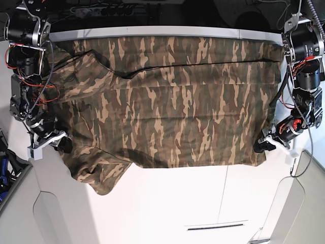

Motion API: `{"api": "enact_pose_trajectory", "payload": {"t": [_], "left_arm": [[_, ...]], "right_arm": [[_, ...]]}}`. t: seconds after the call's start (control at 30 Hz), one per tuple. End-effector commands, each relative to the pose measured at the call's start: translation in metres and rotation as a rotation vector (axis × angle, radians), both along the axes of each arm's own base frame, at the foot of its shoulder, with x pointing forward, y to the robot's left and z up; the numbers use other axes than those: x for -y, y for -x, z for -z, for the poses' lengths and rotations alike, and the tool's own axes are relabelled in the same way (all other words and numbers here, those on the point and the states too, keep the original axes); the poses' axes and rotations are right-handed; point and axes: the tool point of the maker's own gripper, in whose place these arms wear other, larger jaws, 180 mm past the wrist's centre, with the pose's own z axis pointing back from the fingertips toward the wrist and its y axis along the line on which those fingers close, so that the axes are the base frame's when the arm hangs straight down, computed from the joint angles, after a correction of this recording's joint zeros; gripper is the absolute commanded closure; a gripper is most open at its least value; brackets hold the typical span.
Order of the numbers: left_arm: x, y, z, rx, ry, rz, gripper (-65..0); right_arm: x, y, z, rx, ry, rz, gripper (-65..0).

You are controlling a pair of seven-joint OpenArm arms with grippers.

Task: Fold the T-shirt properly
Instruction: 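Lift the hem with both grippers and fold it over onto the collar edge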

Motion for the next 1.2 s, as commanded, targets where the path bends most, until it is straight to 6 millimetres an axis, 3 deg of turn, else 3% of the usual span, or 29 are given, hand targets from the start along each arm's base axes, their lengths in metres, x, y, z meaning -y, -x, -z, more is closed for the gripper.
{"api": "enact_pose_trajectory", "payload": {"t": [0.0, 0.03, 0.13, 0.3, 0.53, 0.7, 0.87, 1.17], "left_arm": [[-0.008, -0.007, -0.012, 0.019, -0.02, 0.003, -16.8], [-0.008, -0.008, -0.013, 0.023, -0.02, 0.001, -14.6], [-0.01, -0.011, -0.018, 0.048, -0.022, -0.003, -14.3], [-0.016, -0.019, -0.031, 0.067, -0.032, 0.0, 0.0], [-0.033, -0.017, -0.043, 0.061, -0.056, -0.003, 0.0], [-0.025, -0.011, -0.05, 0.009, 0.003, 0.034, 0.0], [-0.008, 0.007, -0.057, -0.057, 0.06, 0.122, 0.0], [-0.011, 0.042, -0.083, -0.012, -0.102, 0.252, 0.0]], "right_arm": [[0.005, -0.005, -0.006, 0.001, 0.021, -0.005, -5.6], [0.006, -0.005, -0.006, 0.001, 0.022, -0.005, -0.5], [0.009, -0.007, -0.012, 0.016, 0.025, -0.002, 0.0], [0.009, -0.018, -0.035, 0.075, 0.055, -0.022, 0.0], [0.001, -0.02, -0.058, 0.058, 0.118, -0.099, 0.0], [0.003, -0.019, -0.077, 0.092, 0.132, -0.117, 0.0], [0.017, 0.001, -0.088, 0.106, 0.158, -0.127, 0.0], [0.036, 0.039, -0.098, 0.119, 0.206, -0.137, 0.0]]}}
